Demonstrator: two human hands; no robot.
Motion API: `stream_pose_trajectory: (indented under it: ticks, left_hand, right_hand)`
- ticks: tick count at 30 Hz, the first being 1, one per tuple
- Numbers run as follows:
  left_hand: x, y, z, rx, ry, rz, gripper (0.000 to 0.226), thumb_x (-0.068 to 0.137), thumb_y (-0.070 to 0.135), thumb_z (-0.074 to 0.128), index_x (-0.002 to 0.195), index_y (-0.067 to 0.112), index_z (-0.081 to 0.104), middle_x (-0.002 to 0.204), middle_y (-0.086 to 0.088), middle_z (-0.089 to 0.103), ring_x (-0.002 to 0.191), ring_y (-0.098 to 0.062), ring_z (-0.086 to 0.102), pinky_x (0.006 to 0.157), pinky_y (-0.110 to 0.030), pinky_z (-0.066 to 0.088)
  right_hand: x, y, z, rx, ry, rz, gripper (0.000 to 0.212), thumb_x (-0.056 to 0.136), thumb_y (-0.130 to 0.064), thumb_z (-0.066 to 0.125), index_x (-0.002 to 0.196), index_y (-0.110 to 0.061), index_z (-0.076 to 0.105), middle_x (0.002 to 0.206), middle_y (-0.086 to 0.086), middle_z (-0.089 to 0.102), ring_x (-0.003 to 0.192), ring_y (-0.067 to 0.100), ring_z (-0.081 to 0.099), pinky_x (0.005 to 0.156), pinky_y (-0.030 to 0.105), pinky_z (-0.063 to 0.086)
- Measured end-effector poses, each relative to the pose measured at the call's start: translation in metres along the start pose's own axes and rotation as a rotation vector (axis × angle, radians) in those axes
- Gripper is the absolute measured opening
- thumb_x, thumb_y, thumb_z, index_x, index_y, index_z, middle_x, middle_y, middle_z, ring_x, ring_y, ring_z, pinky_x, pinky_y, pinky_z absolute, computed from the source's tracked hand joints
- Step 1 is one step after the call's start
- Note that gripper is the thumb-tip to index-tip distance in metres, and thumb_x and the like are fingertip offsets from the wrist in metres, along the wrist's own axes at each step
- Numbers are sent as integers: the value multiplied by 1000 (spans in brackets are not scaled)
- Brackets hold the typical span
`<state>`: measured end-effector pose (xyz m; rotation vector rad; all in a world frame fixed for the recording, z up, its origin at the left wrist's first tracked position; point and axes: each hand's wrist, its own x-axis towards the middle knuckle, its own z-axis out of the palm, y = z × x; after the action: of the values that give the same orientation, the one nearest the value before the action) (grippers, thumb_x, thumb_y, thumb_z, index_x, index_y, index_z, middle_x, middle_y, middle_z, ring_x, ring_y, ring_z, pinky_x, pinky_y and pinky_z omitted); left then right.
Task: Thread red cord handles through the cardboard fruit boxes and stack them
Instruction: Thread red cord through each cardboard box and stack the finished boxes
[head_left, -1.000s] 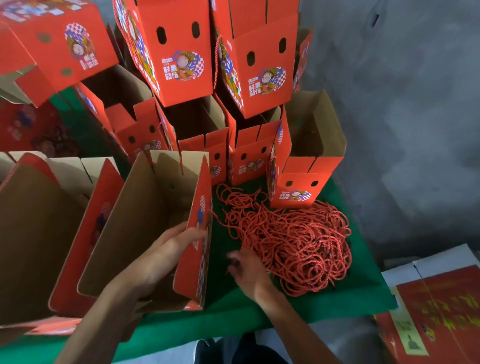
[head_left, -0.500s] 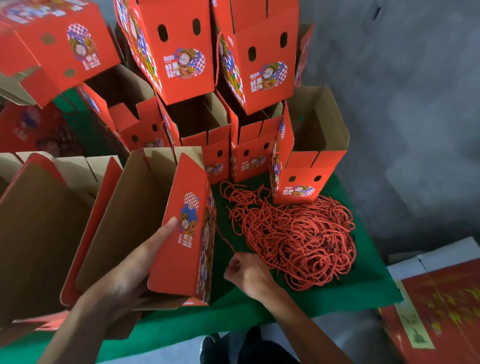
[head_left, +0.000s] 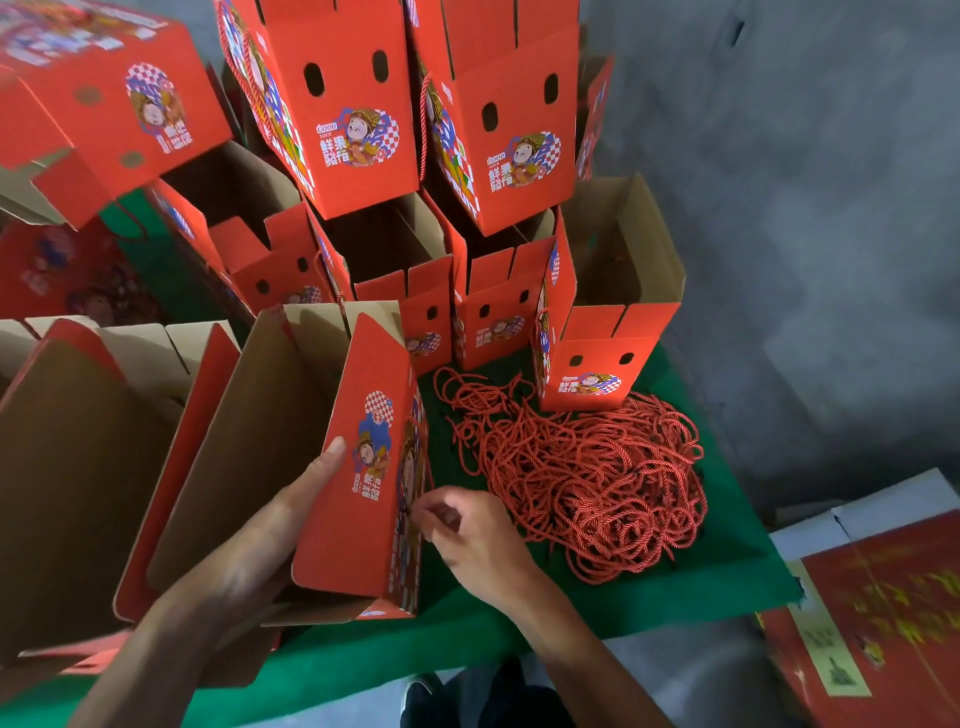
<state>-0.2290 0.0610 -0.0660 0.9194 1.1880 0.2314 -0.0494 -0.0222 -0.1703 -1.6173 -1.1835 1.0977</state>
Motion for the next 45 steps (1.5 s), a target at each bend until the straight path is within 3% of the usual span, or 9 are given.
stream_pose_trajectory:
  ticks: [5,11,19,22,28,31,34,38,45]
  left_hand:
    - [9,-3,2,3,-10,24,95,73,75,42,144,13,52,142,-20,57,131,-40,54,110,-56,43]
    - [18,-10,-2,474,-115,145,26,96,39,64,103,18,77,102,-9,77,95,-25,75,93,-50,58]
    - [22,-2,17,942,43,235,6,97,32,66,98,32,59,99,5,71,86,-6,71,74,-15,57]
    - [17,1,19,781,5,180,6,99,31,63,103,26,64,99,1,72,86,-9,72,70,-15,58]
    - [4,4,13,660,159,189,28,104,27,55,103,3,70,100,-16,74,90,-29,73,83,-47,59]
    - [-13,9,5,821,194,334,18,105,28,49,107,26,67,100,3,73,87,-11,72,81,-37,61]
    - [-30,23,-21,1043,392,689,37,99,7,53,123,32,65,127,11,66,116,-4,63,100,-26,54]
    - [-44,55,-72,1419,382,806,51,87,-5,64,126,27,69,158,6,36,152,-9,16,126,-27,12]
    - [-30,71,-99,1611,322,841,28,90,26,69,111,45,74,161,17,21,154,-3,2,128,-32,11]
  right_hand:
    - [8,-7,4,-86,-2,-66,11,97,-25,63,92,-23,73,84,-23,72,78,-1,69,66,12,51]
    - [11,6,7,36,70,-59,16,95,-20,70,92,-35,74,90,-10,77,81,7,73,74,28,62]
    - [26,18,1,223,35,12,9,95,-21,74,88,-17,79,87,0,77,79,11,73,72,22,55]
    - [49,30,-3,-66,124,4,13,98,-31,69,91,-23,76,90,-8,75,81,5,70,73,22,53]
    - [77,70,-2,-814,32,218,45,103,-19,53,146,-12,42,158,12,31,128,32,57,101,41,49]
    - [78,79,2,-908,23,218,35,106,-17,44,141,-11,47,146,13,50,127,29,58,101,37,48]
    - [79,77,2,-919,-7,254,27,104,-32,53,122,-14,63,121,8,70,112,27,68,92,35,54]
    - [76,69,6,-846,-93,254,42,95,-58,60,98,-18,72,96,3,75,89,22,74,80,37,61]
    - [72,58,-3,-118,188,247,14,91,-12,77,89,-23,68,87,-2,74,79,13,70,62,12,48]
